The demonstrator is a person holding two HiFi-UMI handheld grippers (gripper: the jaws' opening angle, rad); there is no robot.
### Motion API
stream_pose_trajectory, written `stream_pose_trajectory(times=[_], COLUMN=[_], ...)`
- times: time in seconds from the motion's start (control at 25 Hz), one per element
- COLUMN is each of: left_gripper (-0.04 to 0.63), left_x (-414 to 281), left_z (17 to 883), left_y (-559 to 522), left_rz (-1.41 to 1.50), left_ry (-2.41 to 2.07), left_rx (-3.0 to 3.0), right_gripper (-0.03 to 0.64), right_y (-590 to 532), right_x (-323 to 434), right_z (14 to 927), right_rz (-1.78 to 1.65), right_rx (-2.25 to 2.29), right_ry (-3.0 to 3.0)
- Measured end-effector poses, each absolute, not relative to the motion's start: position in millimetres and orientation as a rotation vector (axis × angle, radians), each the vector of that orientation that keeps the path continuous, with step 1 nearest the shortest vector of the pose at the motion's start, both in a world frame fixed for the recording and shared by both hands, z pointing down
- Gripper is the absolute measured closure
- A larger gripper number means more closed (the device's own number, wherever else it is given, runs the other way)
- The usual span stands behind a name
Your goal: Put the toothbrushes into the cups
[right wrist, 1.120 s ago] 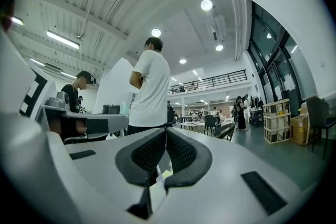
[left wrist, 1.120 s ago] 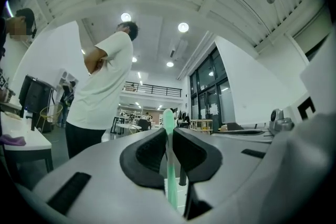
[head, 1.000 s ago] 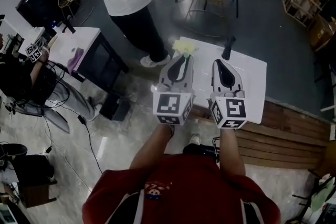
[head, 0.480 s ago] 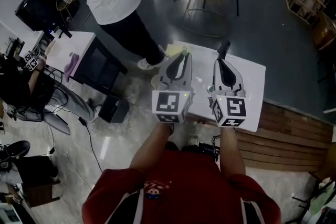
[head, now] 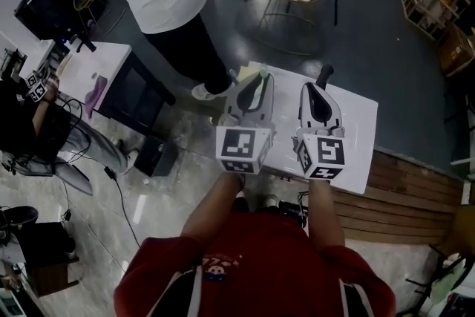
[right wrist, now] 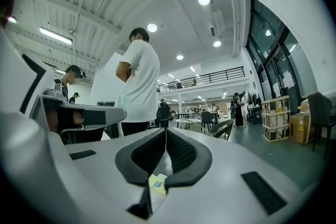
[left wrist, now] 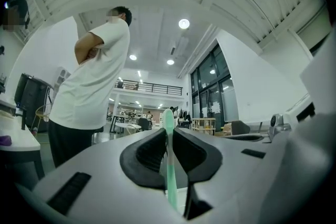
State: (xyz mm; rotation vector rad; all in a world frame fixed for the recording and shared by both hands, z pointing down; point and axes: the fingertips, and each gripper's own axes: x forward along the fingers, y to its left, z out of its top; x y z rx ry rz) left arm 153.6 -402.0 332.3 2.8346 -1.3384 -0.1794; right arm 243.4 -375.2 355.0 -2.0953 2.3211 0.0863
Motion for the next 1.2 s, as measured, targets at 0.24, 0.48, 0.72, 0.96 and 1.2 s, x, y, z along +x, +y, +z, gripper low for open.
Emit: stream_pose_trajectory(times=[0.24, 0.48, 0.72, 0.96, 1.2], left_gripper=[0.534, 0.534, 0.534, 0.534, 0.534], left_x=[129.0, 102.0, 72.1, 51.2, 38.5], left_z=[339.8, 361.2, 396.8, 433.0, 474.0], left_y=[-416.2, -426.5, -440.9, -446.7, -454.1], left_rz=[-0.181, -0.116, -0.076, -0.028, 0.029], left_ry=[-1.373, -1.425, -1.457, -1.474, -1.481], left_rx=[2.791, 2.742, 2.648, 2.567, 2.502], right_gripper=[0.588, 0.588, 0.588, 0.588, 0.588], right_y=[-388.8, -401.4, -415.9, -425.8, -439.3], right_x=[224.8, 200.3, 177.6, 164.5, 148.2], right_z=[363.2, 368.6, 382.5, 403.2, 426.2], right_rz=[0.053, 0.048, 0.009, -0.050, -0.099], right_rx=[-2.070, -2.024, -1.983, -1.968, -1.943], right_ry=[2.370, 2.419, 2.480, 2.533, 2.588])
